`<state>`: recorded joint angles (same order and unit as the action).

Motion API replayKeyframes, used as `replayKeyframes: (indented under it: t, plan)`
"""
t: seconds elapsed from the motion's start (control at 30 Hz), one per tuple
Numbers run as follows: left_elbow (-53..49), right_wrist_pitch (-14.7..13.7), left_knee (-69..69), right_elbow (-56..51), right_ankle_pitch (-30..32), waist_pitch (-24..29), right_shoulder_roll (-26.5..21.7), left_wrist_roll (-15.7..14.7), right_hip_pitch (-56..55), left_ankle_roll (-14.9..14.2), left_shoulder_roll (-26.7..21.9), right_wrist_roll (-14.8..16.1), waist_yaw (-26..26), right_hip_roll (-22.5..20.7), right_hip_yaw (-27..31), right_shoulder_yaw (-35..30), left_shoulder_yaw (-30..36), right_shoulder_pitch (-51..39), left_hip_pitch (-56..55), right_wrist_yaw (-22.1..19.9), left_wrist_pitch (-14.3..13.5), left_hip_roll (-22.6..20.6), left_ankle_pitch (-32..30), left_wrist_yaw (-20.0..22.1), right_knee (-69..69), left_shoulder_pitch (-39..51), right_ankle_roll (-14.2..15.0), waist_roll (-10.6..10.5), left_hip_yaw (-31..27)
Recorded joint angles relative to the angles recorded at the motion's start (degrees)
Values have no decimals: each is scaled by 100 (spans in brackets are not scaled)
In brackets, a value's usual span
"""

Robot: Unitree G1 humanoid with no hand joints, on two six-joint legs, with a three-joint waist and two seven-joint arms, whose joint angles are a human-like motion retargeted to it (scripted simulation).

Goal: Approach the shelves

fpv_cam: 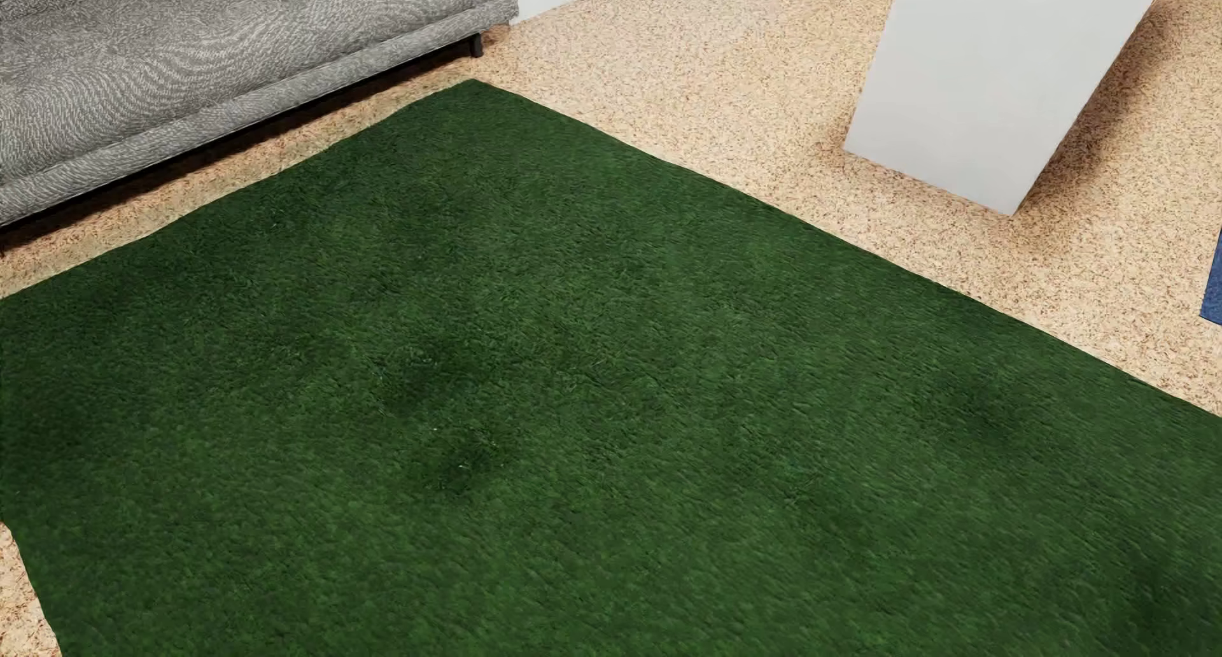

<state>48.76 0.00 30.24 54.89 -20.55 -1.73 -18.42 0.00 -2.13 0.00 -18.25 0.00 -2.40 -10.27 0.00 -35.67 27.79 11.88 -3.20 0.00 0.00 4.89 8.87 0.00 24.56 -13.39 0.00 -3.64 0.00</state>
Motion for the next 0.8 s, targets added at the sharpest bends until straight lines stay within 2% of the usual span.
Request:
replayKeyframes:
  t: [0.1, 0.27, 0.3, 0.33, 0.4, 0.43, 0.47, 0.5, 0.57, 0.6, 0.73, 0.8]
  plan:
    - [-152, 0, -32, -241, 362, -11, -31, 0, -147, 0, 89, 0, 26, -46, 0, 142, -114, -111, 46, 0, 0, 21, 24, 0, -57, 191, 0, -51, 0]
    - [-107, 0, -109, -514, 540, 14, 74, 0, -187, 0, 117, 0, 30, -106, 0, 169, -101, -168, 213, 0, 0, 29, 272, 0, -5, 224, 0, -86, 0]
    - [-135, 0, -96, -506, 661, 64, 120, 0, -270, 0, 98, 0, 192, -66, 0, 215, -146, -224, 69, 0, 0, -35, 322, 0, 37, 233, 0, -34, 0]
    - [-112, 0, 14, -557, 743, 78, 102, 0, -268, 0, 84, 0, 38, -131, 0, 8, -111, -201, 8, 0, 0, -20, 432, 0, 56, 162, 0, -49, 0]
    - [-88, 0, 708, -543, 600, 208, 74, 0, -120, 0, 31, 0, -16, -159, 0, -75, -204, -190, -439, 0, 0, -34, 706, 0, 98, -4, 0, -28, 0]
    - [18, 0, 1393, -476, 490, 374, 10, 0, 138, 0, 47, 0, -70, -247, 0, -234, -165, -247, -751, 0, 0, 69, 641, 0, 51, -41, 0, -109, 0]
    - [15, 0, 1955, -951, 387, 499, -181, 0, 279, 0, 64, 0, -125, -234, 0, -148, -97, -168, -1086, 0, 0, 14, 703, 0, 44, -76, 0, -123, 0]
    - [43, 0, 2376, -934, 253, 474, -240, 0, 382, 0, 60, 0, -379, -124, 0, -278, -61, -235, -1396, 0, 0, 19, 738, 0, 12, -180, 0, -57, 0]
    - [90, 0, 2119, -949, 15, 534, -219, 0, 735, 0, -6, 0, -621, 5, 0, -265, -74, -366, -1862, 0, 0, -54, 567, 0, -118, -358, 0, 94, 0]
    - [174, 0, 1916, -750, -95, 553, -134, 0, 676, 0, -68, 0, -911, 81, 0, -61, -7, -559, -2215, 0, 0, 26, 407, 0, -97, -373, 0, 172, 0]
    - [752, 0, 947, -780, -932, 725, -143, 0, 1668, 0, -68, 0, -1047, 120, 0, 51, 17, -841, -2907, 0, 0, 66, -245, 0, -212, -496, 0, 178, 0]
    - [849, 0, 977, -490, -871, 733, -114, 0, 2090, 0, -93, 0, -1342, 102, 0, -106, -75, -971, -3016, 0, 0, 276, -140, 0, -331, -506, 0, 167, 0]
